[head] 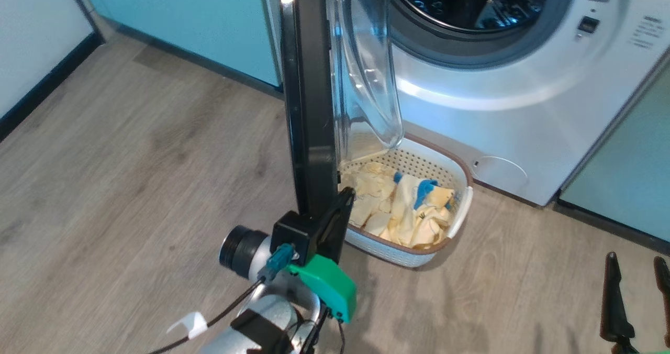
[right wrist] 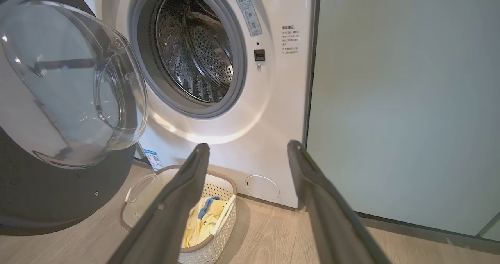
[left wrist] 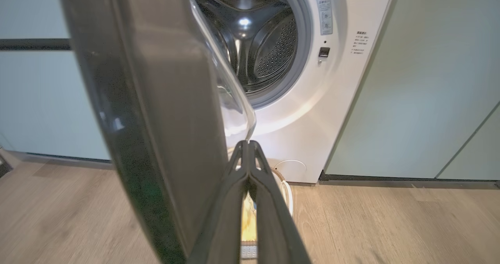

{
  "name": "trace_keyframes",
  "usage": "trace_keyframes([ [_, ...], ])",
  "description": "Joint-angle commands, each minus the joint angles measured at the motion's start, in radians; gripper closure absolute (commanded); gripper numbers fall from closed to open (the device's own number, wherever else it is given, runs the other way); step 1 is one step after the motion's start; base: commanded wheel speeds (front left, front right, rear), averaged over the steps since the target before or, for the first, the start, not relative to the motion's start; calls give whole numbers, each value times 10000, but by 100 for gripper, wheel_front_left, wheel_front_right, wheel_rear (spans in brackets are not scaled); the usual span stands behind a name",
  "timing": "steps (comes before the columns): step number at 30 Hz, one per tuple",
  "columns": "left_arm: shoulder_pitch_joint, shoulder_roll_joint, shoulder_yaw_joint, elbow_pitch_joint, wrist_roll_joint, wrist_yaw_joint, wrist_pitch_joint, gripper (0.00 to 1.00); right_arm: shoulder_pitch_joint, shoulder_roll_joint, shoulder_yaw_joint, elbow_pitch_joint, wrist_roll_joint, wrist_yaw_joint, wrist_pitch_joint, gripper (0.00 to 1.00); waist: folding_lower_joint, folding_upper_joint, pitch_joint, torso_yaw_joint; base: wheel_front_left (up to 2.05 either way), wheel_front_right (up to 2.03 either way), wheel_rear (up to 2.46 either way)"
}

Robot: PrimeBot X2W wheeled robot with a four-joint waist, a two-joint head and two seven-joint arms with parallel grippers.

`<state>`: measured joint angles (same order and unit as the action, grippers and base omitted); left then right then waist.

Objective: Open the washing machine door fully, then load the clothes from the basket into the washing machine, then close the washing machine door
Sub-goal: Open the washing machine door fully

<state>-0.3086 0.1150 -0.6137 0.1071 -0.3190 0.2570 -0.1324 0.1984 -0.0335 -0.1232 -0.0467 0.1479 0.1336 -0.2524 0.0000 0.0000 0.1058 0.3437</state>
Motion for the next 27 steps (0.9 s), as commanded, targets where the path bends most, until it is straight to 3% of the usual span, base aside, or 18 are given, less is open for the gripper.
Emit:
trace_keyframes([
  [1,-103,265,519,-284,-115,154,-51,100,-205,-168,190,-295,-73,-29,-93,0,0,0,-53,229,0,0,0],
  [10,192,604,1077,-196,-286,557,-272,100,-145,-168,192,-354,-177,-29,-93,0,0,0,-44,953,0,0,0],
  [27,-121,1361,2610,806,-589,1111,-980,100,-203,-188,55,-572,-504,-29,-93,0,0,0,502,1110,0,0,0],
])
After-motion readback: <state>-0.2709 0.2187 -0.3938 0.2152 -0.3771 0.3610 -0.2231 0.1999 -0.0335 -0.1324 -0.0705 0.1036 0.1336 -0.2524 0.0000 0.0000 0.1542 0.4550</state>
